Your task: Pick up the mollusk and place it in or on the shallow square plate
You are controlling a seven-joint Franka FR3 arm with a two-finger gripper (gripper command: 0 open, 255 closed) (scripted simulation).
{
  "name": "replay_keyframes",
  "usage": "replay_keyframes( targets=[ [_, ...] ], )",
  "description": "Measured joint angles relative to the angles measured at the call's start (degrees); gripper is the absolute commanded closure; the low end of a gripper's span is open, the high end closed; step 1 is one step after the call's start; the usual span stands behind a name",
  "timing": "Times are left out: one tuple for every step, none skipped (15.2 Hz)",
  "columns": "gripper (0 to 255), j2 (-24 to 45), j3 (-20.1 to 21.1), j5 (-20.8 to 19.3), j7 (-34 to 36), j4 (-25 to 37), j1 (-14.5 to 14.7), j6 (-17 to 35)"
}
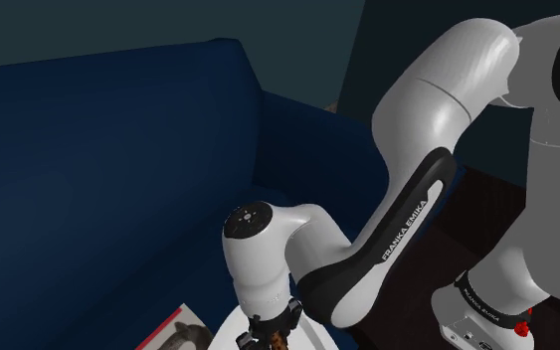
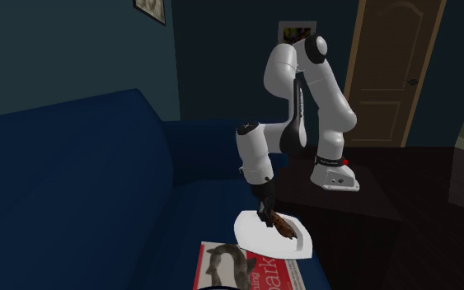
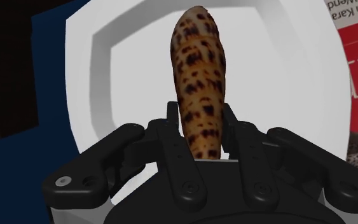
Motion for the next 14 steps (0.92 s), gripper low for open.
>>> replay_keyframes(
  targets=[
    [255, 0.5, -0.5, -0.5, 0.2, -0.1, 0.3, 0.6],
    [255, 0.8, -0.7, -0.7, 0.4, -0.2, 0.5, 0.8],
    [255, 1.0, -0.9, -0.9, 0.5, -0.1, 0.7, 1.0],
    [255, 1.1, -0.9, -1.0, 0.5, -0.1, 0.8, 1.0],
    [255, 1.1, -1.0, -1.0, 0.5, -0.1, 0.8, 1.0],
    [255, 1.1, -1.0, -1.0, 0.5, 0.0, 0.8, 1.0],
    [255, 1.2, -1.0, -1.0, 0.5, 0.0, 0.8, 1.0],
    [0, 1.2, -1.0, -1.0, 0.5, 0.0, 0.8, 1.0],
    [0, 1.2, -1.0, -1.0, 0.5, 0.0, 0.8, 1.0],
    [0, 1.2, -1.0, -1.0, 0.5, 0.0, 0.8, 1.0],
    [0, 1.2, -1.0, -1.0, 0.5, 0.0, 0.8, 1.0],
    [0, 1.2, -1.0, -1.0, 0.5, 0.0, 0.8, 1.0],
    [0, 1.2, -1.0, -1.0, 0.5, 0.0, 0.8, 1.0],
    [0, 1.2, -1.0, -1.0, 0.5, 0.0, 0.8, 1.0]
  ],
)
